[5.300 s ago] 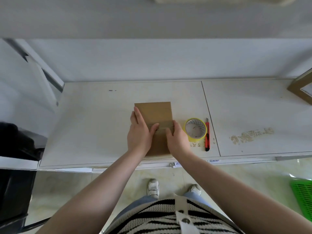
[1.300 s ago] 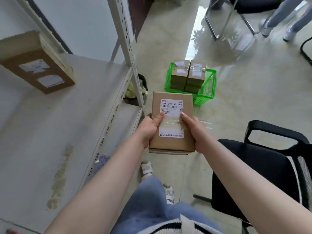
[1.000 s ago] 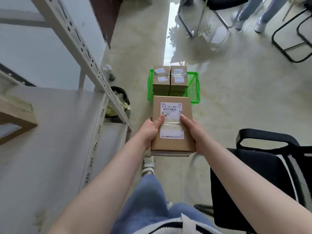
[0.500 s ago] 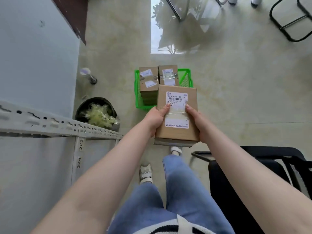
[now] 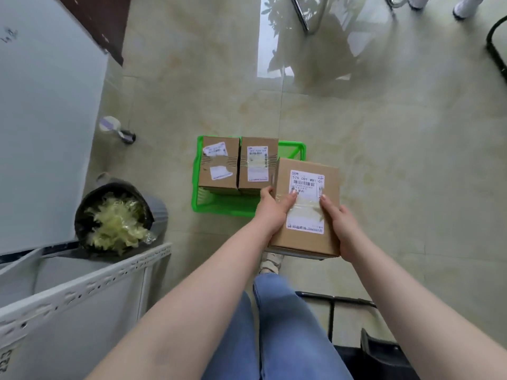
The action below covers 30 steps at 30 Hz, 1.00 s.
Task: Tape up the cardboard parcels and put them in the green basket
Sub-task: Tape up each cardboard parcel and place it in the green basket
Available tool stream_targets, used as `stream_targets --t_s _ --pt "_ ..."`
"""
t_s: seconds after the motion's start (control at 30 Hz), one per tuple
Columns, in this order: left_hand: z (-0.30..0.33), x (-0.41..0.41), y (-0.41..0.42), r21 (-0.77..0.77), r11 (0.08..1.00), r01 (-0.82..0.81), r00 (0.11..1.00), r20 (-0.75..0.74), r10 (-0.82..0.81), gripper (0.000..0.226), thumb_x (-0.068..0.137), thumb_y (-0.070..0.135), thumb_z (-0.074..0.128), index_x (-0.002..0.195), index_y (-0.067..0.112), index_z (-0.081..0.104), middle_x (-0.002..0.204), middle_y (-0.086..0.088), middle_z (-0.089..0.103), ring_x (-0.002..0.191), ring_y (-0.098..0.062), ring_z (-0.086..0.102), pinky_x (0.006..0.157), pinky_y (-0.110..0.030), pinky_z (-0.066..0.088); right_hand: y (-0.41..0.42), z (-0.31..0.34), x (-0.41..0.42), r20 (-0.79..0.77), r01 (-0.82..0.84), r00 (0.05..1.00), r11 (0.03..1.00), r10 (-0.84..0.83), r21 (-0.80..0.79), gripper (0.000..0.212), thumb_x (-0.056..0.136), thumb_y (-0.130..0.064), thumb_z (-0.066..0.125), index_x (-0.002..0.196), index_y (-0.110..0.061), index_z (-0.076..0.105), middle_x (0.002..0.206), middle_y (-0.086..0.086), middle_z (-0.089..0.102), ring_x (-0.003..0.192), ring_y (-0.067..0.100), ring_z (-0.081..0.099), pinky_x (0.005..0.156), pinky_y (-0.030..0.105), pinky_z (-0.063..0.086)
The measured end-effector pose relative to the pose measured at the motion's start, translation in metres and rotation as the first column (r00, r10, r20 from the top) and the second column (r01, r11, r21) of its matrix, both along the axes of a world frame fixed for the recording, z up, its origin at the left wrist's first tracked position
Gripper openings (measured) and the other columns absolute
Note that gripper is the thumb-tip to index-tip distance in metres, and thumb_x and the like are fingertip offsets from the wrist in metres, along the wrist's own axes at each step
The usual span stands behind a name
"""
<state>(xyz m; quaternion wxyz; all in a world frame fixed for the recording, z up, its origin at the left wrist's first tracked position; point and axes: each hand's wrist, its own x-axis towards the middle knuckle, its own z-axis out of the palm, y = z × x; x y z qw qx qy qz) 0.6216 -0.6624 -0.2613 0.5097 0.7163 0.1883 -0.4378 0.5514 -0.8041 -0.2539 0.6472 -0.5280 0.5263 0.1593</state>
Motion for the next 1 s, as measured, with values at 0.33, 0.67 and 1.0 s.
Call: stream_targets --t_s 0.33,0.67,1.0 --pt "-0.16 0.067 -0.084 0.577 0.732 0.363 0.818 0.179 -0.546 0.11 0.085 0.081 0.027 0.153 0.004 -0.012 0.16 -0.015 -0.024 0.147 -0.026 -0.026 0.115 -0.049 -0.017 -0.083 -0.159 0.071 0.042 0.0 0.999 0.989 0.006 -0.15 0.058 0.09 -0.045 0.063 0.138 -0.015 0.047 0.129 0.006 0.063 0.109 0.024 0.065 0.095 0.048 0.052" --pt "-0.281 0.103 -0.072 0.799 0.537 0.27 0.719 0.204 -0.665 0.114 0.076 0.086 0.009 0.152 0.005 -0.016 0.158 -0.017 -0.026 0.147 -0.029 -0.025 0.117 -0.054 -0.012 -0.083 -0.283 0.121 0.152 -0.084 0.98 0.964 0.125 -0.251 0.039 0.094 -0.033 0.061 0.129 -0.015 0.055 0.113 -0.002 0.068 0.084 0.001 0.067 0.07 0.019 0.053" --pt "-0.309 0.105 -0.053 0.805 0.549 0.225 0.696 0.261 -0.669 0.109 0.082 0.081 0.021 0.147 0.009 -0.028 0.157 -0.016 -0.029 0.14 -0.027 -0.035 0.114 -0.063 -0.011 -0.074 -0.312 0.131 0.141 -0.116 0.977 0.953 0.16 -0.279 0.054 0.093 -0.039 0.062 0.14 -0.019 0.045 0.132 0.0 0.061 0.115 0.017 0.061 0.103 0.044 0.047"
